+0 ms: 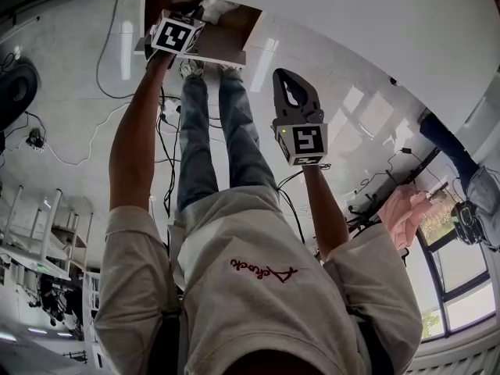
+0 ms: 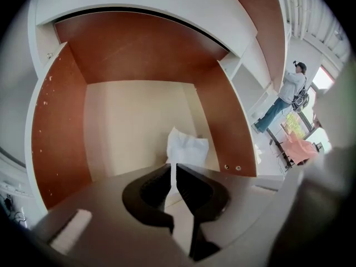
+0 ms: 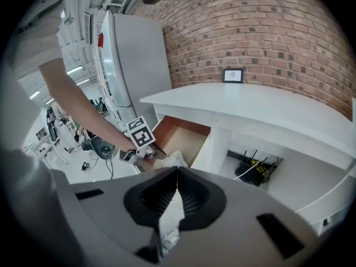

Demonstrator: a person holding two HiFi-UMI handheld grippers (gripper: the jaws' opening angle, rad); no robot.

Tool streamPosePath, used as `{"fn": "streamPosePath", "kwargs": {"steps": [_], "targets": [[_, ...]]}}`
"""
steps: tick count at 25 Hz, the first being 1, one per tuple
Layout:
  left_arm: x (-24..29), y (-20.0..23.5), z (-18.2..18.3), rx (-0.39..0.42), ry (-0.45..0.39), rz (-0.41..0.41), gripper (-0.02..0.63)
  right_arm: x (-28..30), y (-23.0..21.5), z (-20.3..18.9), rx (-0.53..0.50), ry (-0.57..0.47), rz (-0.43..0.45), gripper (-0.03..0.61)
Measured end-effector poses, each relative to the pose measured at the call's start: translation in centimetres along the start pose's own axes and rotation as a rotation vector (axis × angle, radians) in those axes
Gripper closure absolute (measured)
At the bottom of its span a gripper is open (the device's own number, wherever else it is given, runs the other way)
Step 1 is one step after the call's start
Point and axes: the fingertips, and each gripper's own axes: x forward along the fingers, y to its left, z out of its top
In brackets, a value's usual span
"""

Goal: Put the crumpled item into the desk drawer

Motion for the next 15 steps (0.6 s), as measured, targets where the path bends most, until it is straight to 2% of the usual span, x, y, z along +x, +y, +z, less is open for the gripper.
{"fn": "streamPosePath", "kwargs": {"steps": [3,6,9,15], "targets": [[0.0,-0.1,0.2,0.006,-0.012,-0.004,0.558,0.2,0.3,0.1,0.003,-0.009,0.001,0.566],[-0.2,-0.5,0.5,0.045,-0.012,-0.007,0.507,0.3,0.6,0.2,0.001,-0.011,0.006,0.566],[-0.7,-0.8,0.9,0.054,-0.040,-0.005,0.500,0.2,0.8,0.0,0.000,-0.010,0.009,0.566],[-3.3,-0.9,2.3,0.053,-0.147,0.058,0.502,-0.3,1.4,0.2,-0.011,-0.013,0.010,0.566]]}}
